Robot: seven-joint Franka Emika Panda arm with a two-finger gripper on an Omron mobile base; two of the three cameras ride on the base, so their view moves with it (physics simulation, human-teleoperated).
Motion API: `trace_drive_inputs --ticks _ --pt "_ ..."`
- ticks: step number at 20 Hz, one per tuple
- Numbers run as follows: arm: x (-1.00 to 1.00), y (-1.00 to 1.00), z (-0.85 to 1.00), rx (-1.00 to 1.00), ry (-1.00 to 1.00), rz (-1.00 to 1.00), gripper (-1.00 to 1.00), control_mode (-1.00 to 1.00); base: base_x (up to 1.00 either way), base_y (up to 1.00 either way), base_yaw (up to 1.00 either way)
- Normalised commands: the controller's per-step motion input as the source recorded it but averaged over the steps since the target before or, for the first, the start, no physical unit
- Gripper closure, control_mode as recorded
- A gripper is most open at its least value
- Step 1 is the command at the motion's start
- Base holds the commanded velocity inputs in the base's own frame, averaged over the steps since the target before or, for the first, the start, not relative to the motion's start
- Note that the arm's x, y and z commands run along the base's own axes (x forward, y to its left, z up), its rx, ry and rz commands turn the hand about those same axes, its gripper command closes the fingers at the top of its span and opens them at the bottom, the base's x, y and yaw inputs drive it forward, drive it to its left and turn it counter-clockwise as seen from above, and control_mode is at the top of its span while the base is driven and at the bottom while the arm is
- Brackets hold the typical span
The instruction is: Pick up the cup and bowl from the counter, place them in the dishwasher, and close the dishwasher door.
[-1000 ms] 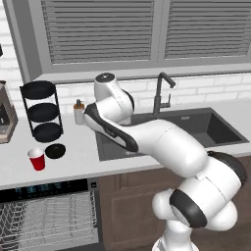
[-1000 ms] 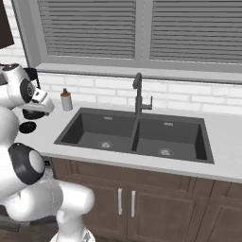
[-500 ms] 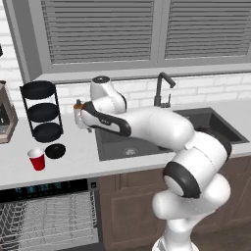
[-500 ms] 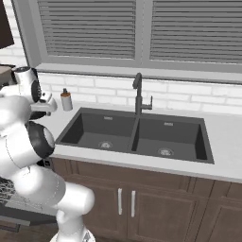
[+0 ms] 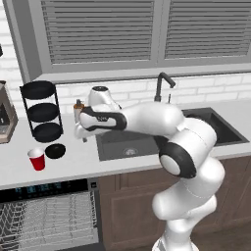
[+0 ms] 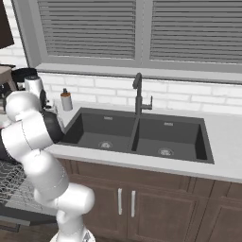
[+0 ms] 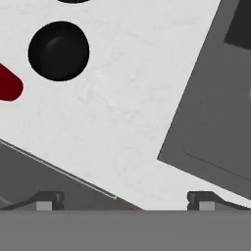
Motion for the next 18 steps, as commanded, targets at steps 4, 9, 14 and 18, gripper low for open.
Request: trace_drive_inputs --ticks 4,9,14,18 --pt "0.26 0.4 -0.03 0.0 0.08 0.21 -1.0 -1.0 0.0 0.0 0.0" --pt "0.63 0.42 -0.04 0.0 0.18 0.13 -1.0 -1.0 0.0 0.0 0.0" --pt "0.83 0.35 -0.04 0.0 0.26 0.03 -1.0 -1.0 0.0 0.0 0.0" --pt "0.58 0.2 0.0 -0.01 0.28 0.0 -1.0 -1.0 0.0 0.0 0.0"
